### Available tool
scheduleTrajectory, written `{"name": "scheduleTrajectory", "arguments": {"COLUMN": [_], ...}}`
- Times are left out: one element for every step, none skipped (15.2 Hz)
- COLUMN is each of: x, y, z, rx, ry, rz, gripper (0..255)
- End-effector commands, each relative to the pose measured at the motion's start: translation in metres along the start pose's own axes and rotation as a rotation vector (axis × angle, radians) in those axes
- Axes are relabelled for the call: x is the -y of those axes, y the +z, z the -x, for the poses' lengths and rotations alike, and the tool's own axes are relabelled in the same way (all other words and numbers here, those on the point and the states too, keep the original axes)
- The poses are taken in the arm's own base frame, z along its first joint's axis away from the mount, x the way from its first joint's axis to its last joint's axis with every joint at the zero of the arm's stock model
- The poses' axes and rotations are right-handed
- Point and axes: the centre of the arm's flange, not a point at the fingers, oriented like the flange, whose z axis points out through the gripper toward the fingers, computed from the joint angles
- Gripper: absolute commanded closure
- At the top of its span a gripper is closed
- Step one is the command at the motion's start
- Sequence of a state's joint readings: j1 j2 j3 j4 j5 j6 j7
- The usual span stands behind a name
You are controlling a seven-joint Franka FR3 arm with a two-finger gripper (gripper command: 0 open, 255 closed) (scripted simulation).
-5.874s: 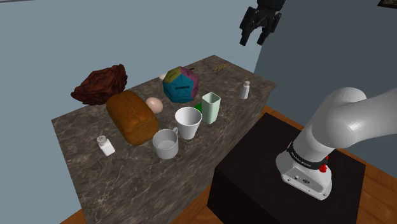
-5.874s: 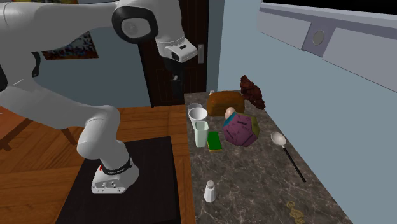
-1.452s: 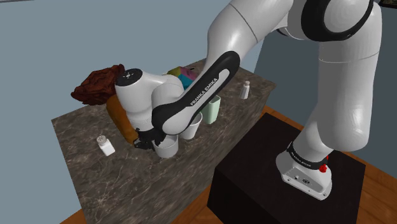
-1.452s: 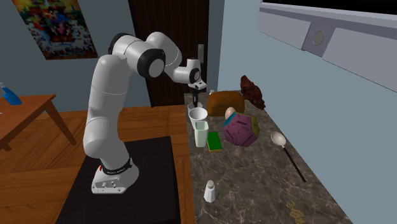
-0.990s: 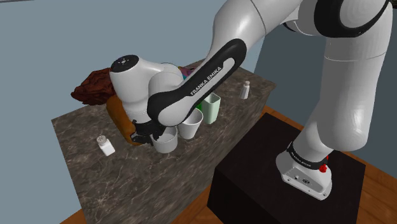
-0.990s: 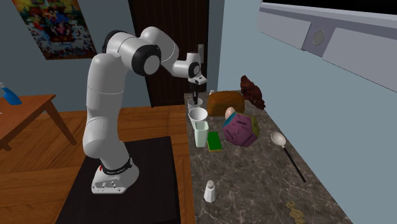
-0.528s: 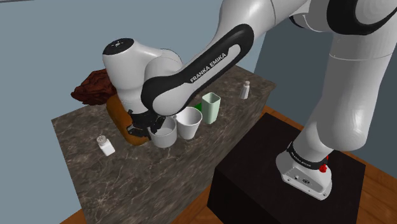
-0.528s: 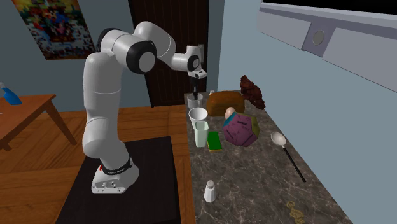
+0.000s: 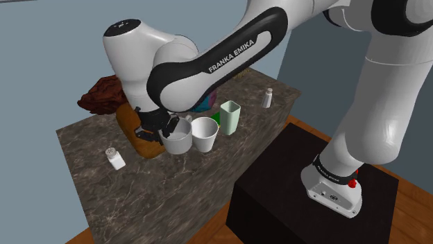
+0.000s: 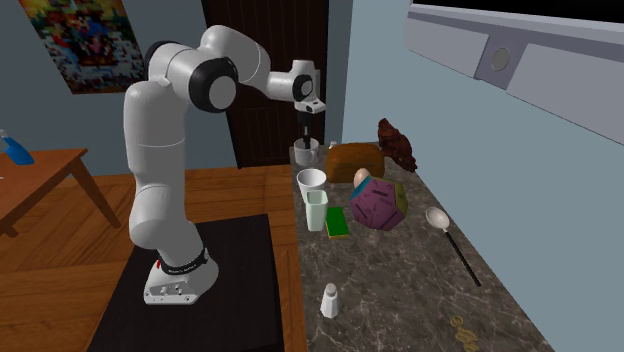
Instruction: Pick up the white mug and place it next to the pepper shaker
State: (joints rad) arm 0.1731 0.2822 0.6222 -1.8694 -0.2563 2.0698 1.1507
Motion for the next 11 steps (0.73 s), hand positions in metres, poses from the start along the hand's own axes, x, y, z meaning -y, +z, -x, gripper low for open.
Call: {"name": "scheduleTrajectory", "arguments": {"x": [-0.001,-0.001,-0.001,-0.002,-0.002,-0.002,-0.002,-0.003,-0.003,-0.003,-0.016], "y": [-0.011,-0.016,-0.021,-0.027,-0.032,-0.037,-0.043,-0.048,-0.053,-0.053,-0.053], "z": [-0.001,-0.001,-0.001,-0.001,-0.002,-0.002,-0.002,-0.002,-0.002,-0.002,-0.006], "rx": [0.000,0.000,0.000,0.000,0.000,0.000,0.000,0.000,0.000,0.000,0.000], "ry": [0.000,0.000,0.000,0.000,0.000,0.000,0.000,0.000,0.000,0.000,0.000], "rz": [0.000,0.000,0.000,0.000,0.000,0.000,0.000,0.000,0.000,0.000,0.000], "gripper": [255,255,255,255,255,255,255,255,255,255,255]}}
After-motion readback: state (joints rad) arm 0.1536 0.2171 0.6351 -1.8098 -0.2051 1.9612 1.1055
